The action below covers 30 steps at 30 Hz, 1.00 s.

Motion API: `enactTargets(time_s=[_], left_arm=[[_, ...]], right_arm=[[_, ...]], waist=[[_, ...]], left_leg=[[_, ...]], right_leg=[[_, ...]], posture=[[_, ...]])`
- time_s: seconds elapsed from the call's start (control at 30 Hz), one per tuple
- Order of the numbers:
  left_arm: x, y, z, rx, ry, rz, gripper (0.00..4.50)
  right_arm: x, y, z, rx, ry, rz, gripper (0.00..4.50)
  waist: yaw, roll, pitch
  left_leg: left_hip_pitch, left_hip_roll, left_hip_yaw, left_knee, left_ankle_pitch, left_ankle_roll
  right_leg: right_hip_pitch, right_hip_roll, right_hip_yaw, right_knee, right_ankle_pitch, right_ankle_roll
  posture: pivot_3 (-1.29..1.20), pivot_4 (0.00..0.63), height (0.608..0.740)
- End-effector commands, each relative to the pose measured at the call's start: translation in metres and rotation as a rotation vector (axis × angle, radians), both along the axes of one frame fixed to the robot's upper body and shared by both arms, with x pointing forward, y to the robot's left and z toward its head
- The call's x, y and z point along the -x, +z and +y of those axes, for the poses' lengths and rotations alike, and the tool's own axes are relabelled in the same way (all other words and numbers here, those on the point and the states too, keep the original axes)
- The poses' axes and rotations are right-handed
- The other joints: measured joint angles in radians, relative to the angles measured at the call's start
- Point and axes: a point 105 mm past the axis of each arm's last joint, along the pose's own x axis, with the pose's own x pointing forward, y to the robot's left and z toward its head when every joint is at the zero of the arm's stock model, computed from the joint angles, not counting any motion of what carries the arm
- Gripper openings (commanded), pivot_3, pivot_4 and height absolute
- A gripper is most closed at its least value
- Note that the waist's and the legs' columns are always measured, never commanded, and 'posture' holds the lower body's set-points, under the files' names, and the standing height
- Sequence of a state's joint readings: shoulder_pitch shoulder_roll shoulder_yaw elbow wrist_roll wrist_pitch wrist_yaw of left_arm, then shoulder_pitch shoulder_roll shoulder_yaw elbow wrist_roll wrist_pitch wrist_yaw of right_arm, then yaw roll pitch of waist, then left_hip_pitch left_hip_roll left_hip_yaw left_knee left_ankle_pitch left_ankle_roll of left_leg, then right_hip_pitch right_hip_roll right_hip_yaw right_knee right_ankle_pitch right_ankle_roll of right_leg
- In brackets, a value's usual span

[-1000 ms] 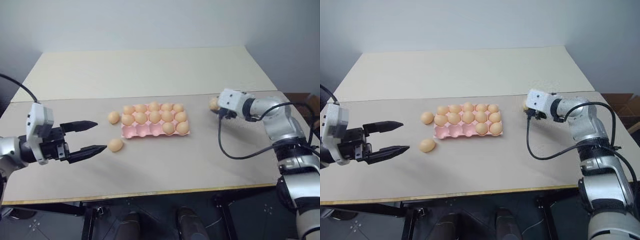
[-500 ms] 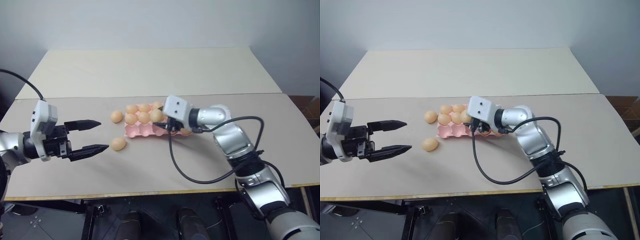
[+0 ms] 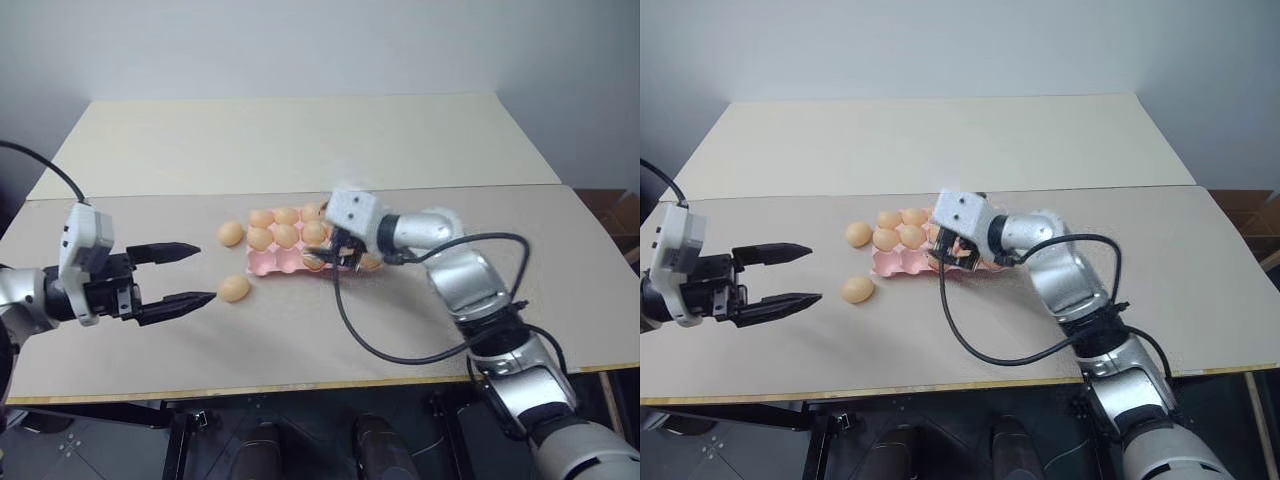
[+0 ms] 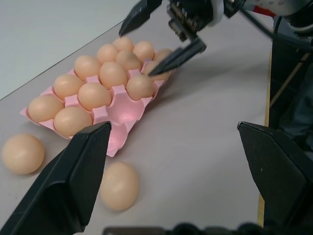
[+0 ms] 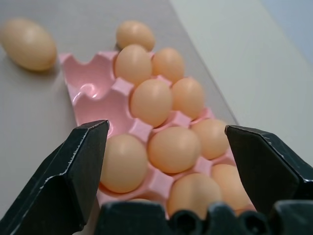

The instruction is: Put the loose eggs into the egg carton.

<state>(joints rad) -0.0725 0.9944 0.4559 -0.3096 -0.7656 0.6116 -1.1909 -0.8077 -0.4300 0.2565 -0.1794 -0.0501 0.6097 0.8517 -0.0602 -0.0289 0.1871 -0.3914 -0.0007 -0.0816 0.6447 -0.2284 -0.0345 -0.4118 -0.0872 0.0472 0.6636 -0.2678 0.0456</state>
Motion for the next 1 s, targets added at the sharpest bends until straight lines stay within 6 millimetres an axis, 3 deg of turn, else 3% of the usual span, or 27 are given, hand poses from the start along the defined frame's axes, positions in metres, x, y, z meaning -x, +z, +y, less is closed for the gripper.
enactTargets(time_s=[0.03,0.3,0.43,0.67,0.83,1.0], left_arm=[[0.001,0.013,0.006,-0.018,0.03,-0.066,4.5],[0.006,0.017,0.028,-0.012,0.161,-0.092,4.5],[0.011,0.012,0.038,0.009,0.206,-0.043,4.5],[0.008,-0.002,0.04,0.006,0.234,0.004,4.5],[-0.011,-0.022,0.016,0.055,0.234,-0.006,4.5],[-0.036,-0.047,0.004,0.019,0.261,-0.035,4.5]], right_arm=[[0.017,0.032,-0.035,-0.102,-0.026,-0.032,4.48],[0.074,0.016,-0.117,-0.168,-0.046,0.145,4.48],[0.104,0.005,-0.142,-0.154,0.002,0.291,4.48],[0.105,0.0,-0.146,-0.128,-0.006,0.303,4.48],[0.1,-0.005,-0.137,-0.126,-0.008,0.272,4.48],[0.096,-0.005,-0.128,-0.141,0.009,0.246,4.48]], waist=[[0.006,0.0,0.0],[0.018,0.0,0.0],[0.016,0.0,0.0],[0.016,0.0,0.0],[0.02,-0.001,0.0],[0.024,-0.001,-0.001]], left_leg=[[0.0,0.0,0.0,0.0,0.0,0.0],[0.0,-0.001,0.0,0.0,0.0,0.0],[0.004,0.0,0.001,0.0,0.0,0.0],[0.008,0.001,0.002,0.0,0.0,0.0],[0.006,-0.001,0.001,0.0,0.0,0.0],[0.004,-0.001,0.001,0.0,0.0,0.0]], right_leg=[[0.0,0.0,0.0,0.0,0.0,0.0],[0.002,-0.001,0.0,-0.001,0.0,0.0],[0.005,0.0,0.0,-0.001,0.0,0.0],[0.009,0.0,0.0,-0.002,0.0,0.0],[0.009,-0.001,-0.001,-0.003,0.0,0.0],[0.008,-0.001,-0.001,-0.003,0.0,0.0]], posture=[[0.0,0.15,0.74],[0.0,0.15,0.74],[0.0,0.15,0.74],[0.0,0.15,0.74],[0.0,0.15,0.74],[0.0,0.15,0.74]])
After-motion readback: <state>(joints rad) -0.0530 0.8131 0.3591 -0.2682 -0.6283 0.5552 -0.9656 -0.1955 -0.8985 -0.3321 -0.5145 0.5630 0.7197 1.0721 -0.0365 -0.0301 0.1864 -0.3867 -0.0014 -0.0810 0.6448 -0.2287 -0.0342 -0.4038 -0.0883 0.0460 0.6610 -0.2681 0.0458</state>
